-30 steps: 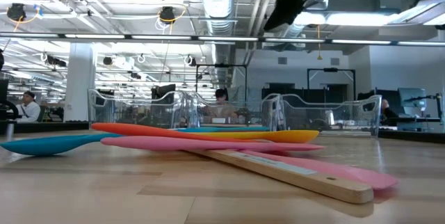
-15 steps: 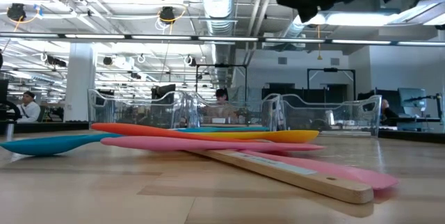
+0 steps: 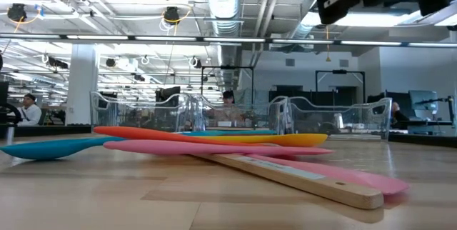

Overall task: Pick & Place Kitchen Items
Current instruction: Put the blue serving spoon into the left transparent bin

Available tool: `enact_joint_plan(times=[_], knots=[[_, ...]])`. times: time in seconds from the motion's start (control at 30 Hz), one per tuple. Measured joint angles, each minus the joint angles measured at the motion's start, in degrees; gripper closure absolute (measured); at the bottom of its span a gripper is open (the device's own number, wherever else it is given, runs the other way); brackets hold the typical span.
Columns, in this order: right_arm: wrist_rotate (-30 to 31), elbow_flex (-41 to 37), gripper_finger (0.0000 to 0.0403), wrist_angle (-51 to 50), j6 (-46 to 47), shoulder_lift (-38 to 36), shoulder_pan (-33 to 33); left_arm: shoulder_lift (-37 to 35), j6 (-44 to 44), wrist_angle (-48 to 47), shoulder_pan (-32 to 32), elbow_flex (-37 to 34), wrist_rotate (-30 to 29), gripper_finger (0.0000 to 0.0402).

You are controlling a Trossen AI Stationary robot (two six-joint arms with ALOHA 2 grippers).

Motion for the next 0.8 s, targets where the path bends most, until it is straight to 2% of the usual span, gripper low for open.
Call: enact_joint_plan(times=[0.1, 0.2, 0.37, 0.53, 0.8], knots=[[0.2, 0.1, 0.0401, 0.7, 0.0, -0.1, 2.1, 0.3, -5.5, 0.5, 0.0, 0.0, -0.7, 0.0368], [2.3, 0.1, 0.0402, 0.4, 0.0, 0.0, 3.9, 0.3, -9.5, -1.0, -1.9, 0.0, -4.5, 0.0378], [7.4, 0.1, 0.0401, -0.7, 0.0, 0.0, 6.4, 0.8, -10.3, -2.2, -9.7, 0.0, -15.7, 0.0399], [8.0, 0.1, 0.0402, -0.9, 0.0, 0.0, 7.0, 0.8, -12.9, -3.8, -17.7, 0.0, -26.6, 0.0400], [8.1, 0.1, 0.0402, -0.8, 0.0, 0.0, 6.5, 6.0, -23.8, -5.2, -23.7, 1.8, -30.5, 0.0400]])
